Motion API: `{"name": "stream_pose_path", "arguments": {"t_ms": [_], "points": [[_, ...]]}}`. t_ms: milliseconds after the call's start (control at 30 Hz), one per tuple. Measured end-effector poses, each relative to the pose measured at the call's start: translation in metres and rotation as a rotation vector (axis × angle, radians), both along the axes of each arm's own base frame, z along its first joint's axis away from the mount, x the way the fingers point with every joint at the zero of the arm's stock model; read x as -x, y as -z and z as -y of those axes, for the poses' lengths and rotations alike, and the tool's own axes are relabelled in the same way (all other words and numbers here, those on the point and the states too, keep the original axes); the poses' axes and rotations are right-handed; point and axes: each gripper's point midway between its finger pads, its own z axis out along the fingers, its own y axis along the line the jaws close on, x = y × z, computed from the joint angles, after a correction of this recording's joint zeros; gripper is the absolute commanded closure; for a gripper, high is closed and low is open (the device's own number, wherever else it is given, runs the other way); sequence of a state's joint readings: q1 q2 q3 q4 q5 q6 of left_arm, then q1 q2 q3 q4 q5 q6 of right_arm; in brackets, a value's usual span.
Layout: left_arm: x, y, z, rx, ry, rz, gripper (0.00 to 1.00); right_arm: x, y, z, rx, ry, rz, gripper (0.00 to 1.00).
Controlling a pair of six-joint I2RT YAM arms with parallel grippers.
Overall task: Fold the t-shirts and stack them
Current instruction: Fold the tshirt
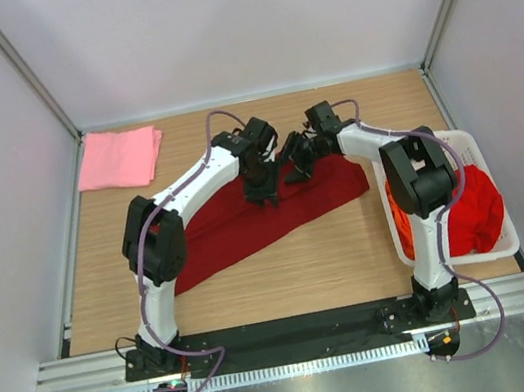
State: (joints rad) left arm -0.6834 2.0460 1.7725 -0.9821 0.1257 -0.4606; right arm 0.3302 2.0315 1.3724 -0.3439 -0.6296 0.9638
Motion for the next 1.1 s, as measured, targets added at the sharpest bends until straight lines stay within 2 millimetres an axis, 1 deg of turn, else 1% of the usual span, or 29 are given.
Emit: {"name": "stream_pose_path", "arguments": {"t_ms": [67, 133, 233, 300, 367, 433, 500, 567, 633, 700, 767, 867, 1000, 1100], "points": [[0.001, 0.0, 0.002, 0.012, 0.002, -0.004, 0.61, -0.018, -0.011, -0.009, -0.043, 0.023, 0.021, 0.43], [0.001, -0.002, 0.006, 0.033, 0.007, -0.01, 0.6, -0.033, -0.02, -0.011, -0.053, 0.036, 0.048, 0.42], [0.001, -0.004, 0.013, 0.073, 0.018, -0.014, 0.6, -0.039, -0.029, -0.004, -0.019, 0.024, 0.071, 0.42], [0.001, -0.006, 0.019, 0.104, 0.028, -0.018, 0.58, -0.042, -0.03, 0.007, 0.029, 0.009, 0.089, 0.42], [0.001, -0.008, 0.026, 0.137, 0.036, -0.02, 0.56, -0.041, -0.023, 0.024, 0.091, -0.005, 0.094, 0.43], [0.001, -0.01, 0.032, 0.168, 0.041, -0.025, 0.55, -0.035, -0.011, 0.046, 0.181, -0.021, 0.084, 0.46], [0.001, -0.012, 0.036, 0.188, 0.034, -0.032, 0.55, -0.029, -0.001, 0.067, 0.261, -0.038, 0.069, 0.51], [-0.003, -0.011, 0.041, 0.2, 0.027, -0.032, 0.57, -0.025, 0.007, 0.087, 0.326, -0.054, 0.058, 0.54], [-0.009, -0.006, 0.045, 0.195, 0.009, -0.036, 0.6, -0.022, 0.012, 0.102, 0.372, -0.071, 0.054, 0.57], [-0.017, 0.002, 0.048, 0.177, -0.006, -0.035, 0.6, -0.019, 0.015, 0.115, 0.409, -0.087, 0.048, 0.57], [-0.023, 0.014, 0.047, 0.144, -0.024, -0.037, 0.59, -0.017, 0.015, 0.124, 0.439, -0.103, 0.048, 0.57], [-0.027, 0.029, 0.04, 0.091, -0.053, -0.043, 0.58, -0.017, 0.014, 0.13, 0.472, -0.127, 0.059, 0.57], [-0.03, 0.033, 0.032, 0.056, -0.073, -0.033, 0.56, -0.015, 0.014, 0.133, 0.495, -0.146, 0.062, 0.56], [-0.034, 0.032, 0.029, 0.049, -0.086, -0.025, 0.57, -0.015, 0.014, 0.135, 0.501, -0.155, 0.065, 0.57]]}}
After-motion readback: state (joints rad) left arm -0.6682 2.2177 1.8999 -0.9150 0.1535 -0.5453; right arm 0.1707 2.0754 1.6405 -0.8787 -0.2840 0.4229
